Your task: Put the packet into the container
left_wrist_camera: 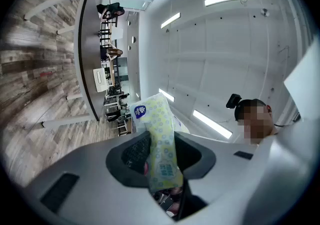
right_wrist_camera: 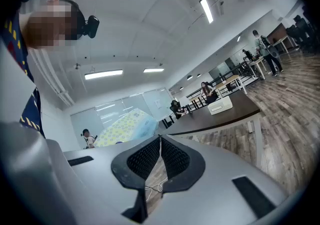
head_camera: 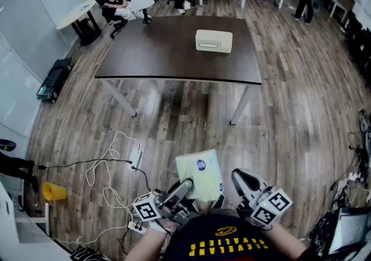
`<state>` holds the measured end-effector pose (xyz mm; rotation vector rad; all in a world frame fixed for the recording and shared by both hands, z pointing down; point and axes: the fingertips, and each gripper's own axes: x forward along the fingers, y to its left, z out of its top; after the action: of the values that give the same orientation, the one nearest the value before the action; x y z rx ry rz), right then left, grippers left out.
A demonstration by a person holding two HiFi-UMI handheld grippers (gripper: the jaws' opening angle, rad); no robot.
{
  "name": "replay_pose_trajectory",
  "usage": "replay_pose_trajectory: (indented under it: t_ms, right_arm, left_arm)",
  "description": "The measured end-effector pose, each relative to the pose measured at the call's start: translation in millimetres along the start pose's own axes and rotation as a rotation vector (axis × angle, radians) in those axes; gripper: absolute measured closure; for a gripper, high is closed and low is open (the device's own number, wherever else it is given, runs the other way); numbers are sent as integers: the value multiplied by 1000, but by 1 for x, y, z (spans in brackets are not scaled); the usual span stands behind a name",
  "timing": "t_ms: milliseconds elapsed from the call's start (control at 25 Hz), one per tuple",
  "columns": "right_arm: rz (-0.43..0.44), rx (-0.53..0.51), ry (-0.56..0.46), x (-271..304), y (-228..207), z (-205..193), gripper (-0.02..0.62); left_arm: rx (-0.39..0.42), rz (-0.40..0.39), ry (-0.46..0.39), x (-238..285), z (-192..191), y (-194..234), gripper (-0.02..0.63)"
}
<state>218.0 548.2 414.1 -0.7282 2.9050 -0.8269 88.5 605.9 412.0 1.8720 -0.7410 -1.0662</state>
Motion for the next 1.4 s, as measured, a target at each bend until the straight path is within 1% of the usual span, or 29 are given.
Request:
replay_pose_trajectory:
  t_ms: [320,480,520,640,680,880,960,1000,1040,1160,1280,1400]
  right_arm:
    - [7,20,3,3,-8,1,575]
    - [59,93,-22,4,-9,7,572]
    - [81,123,-28,5,-9,10,560]
    - [173,253,-34,9,-8,19,385]
    - [203,285,-26,11,-8,21,348]
    - [330,359,40,18,-4,25,318]
    - [361,385,59,21,-5,27,295]
    - [368,390,69,22,-7,27,269]
    - [373,394,79,24,-9,27,259]
    - [377,400,91,27,-21,30,259]
    - [385,405,103,31,-32,31,259]
    - [389,457,118,46,-45,29,259]
  left_arm:
    - [-4,1,-1,8,0,3,482]
    - [7,12,4,14,0,7,482]
    - [19,19,10,16,0,8,482]
    - [65,45,29,24,4,13,482]
    - [77,50,33,27,5,14,481]
    - [124,61,66,49,-1,18,480]
    - [142,66,85,60,-6,19,480]
    - [151,68,93,65,-9,20,480]
    - [158,71,99,69,-11,21,481]
    - [171,88,103,79,-10,26,480]
    - [183,109,128,88,-8,36,480]
    - [204,121,166,99,-1,50,480]
